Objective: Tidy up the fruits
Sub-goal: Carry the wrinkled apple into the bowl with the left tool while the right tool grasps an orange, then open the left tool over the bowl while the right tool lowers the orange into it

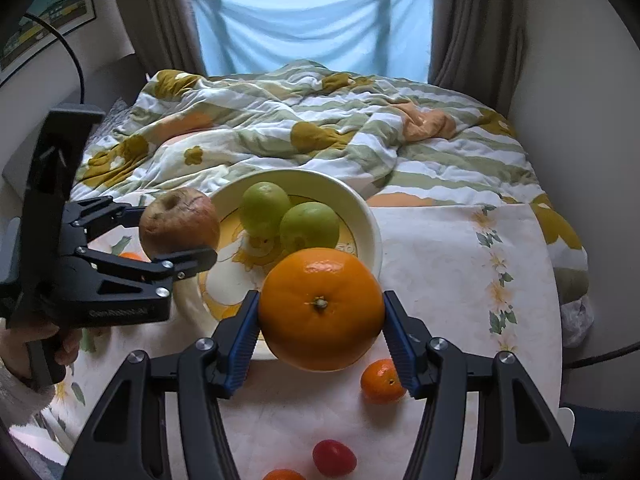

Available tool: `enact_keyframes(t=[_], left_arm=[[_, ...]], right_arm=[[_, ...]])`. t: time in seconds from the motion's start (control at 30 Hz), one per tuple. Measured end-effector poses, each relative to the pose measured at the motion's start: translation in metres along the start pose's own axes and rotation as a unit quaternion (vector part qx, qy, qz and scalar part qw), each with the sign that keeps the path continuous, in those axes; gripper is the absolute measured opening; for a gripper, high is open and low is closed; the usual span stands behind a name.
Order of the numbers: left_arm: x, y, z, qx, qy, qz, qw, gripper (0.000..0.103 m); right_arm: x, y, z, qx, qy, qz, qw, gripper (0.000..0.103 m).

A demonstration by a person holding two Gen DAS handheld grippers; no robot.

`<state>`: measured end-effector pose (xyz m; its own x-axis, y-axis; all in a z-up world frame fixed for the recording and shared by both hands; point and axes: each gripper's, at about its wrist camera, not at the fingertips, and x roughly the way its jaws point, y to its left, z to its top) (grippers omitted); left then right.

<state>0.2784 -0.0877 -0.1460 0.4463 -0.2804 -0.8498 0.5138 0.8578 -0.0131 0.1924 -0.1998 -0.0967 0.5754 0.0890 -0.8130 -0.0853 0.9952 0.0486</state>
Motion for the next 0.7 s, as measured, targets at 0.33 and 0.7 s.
enact_keyframes(t=[0.33,0.7], left_arm=[[0.018,-0.005,0.008,0.023,0.009,-0.012,0.9996,0.082],[-0.012,-0.001,0.015,0.025,-0.035,-0.012,0.999,0.103]], right_arm=[[0.006,-0.012,0.003,0.03,0.004,-0.015,0.999,0.055],[0.008,-0.017,0.005,0.047,0.004,-0.009,0.999,0.055]])
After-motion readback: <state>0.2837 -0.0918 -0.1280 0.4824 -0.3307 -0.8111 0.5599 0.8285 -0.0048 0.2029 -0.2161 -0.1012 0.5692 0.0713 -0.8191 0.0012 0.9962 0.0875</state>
